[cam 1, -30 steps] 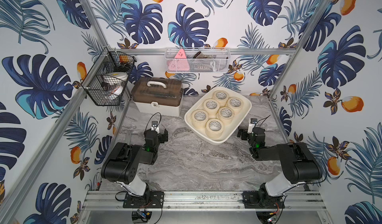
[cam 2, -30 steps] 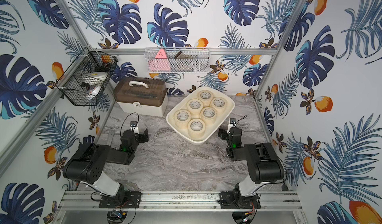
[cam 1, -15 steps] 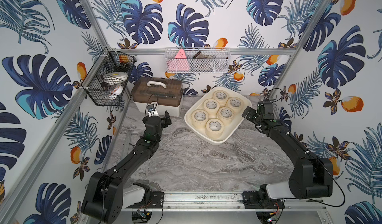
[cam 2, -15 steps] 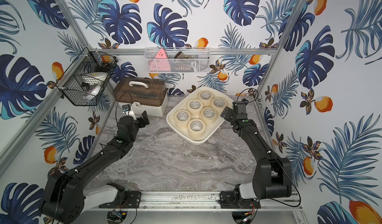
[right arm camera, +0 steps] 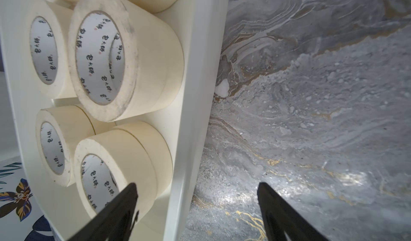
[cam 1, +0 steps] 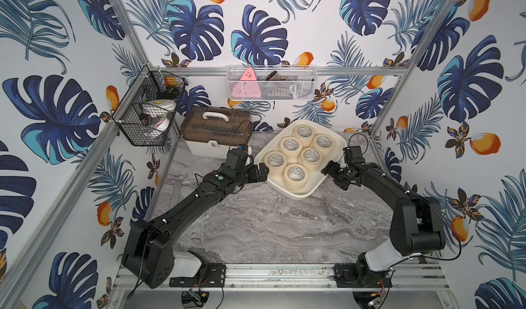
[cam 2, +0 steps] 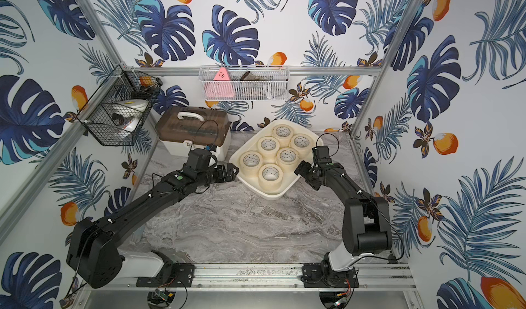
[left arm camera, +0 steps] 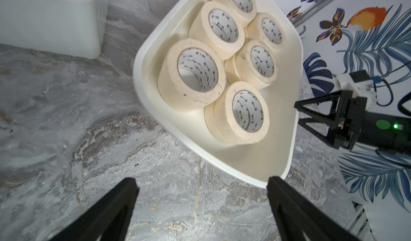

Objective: Take out the art tape in the storage box
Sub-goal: Move the storage box to the center of the board.

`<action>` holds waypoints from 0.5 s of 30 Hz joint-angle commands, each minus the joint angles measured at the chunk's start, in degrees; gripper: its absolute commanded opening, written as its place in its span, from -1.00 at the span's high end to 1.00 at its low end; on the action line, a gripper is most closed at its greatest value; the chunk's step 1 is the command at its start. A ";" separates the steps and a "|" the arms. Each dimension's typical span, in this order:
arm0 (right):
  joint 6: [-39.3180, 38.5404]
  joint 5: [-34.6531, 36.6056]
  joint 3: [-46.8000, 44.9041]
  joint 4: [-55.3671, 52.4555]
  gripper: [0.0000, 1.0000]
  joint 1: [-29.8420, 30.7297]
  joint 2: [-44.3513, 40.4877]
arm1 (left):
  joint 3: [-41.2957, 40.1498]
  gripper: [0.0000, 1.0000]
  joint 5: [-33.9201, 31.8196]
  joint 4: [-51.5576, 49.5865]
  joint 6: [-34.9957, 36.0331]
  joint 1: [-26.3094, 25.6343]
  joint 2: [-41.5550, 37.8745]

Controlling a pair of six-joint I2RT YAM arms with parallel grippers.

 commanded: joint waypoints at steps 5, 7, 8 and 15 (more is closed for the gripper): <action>-1.46 2.63 5.48 -2.34 -0.55 3.43 5.65 | 0.98 -0.98 0.84 -6.82 1.47 -2.01 -0.29; -1.89 3.76 5.96 -2.90 -0.49 4.28 6.33 | 1.21 -0.98 0.53 -7.44 1.98 -1.97 -0.75; -2.08 4.17 6.20 -3.06 -0.45 4.67 6.50 | 1.35 -0.98 0.32 -7.77 2.33 -1.95 -0.94; -3.80 5.00 6.44 -4.33 -0.11 5.11 7.99 | 3.17 -0.98 -1.16 -10.57 4.41 -2.00 -2.19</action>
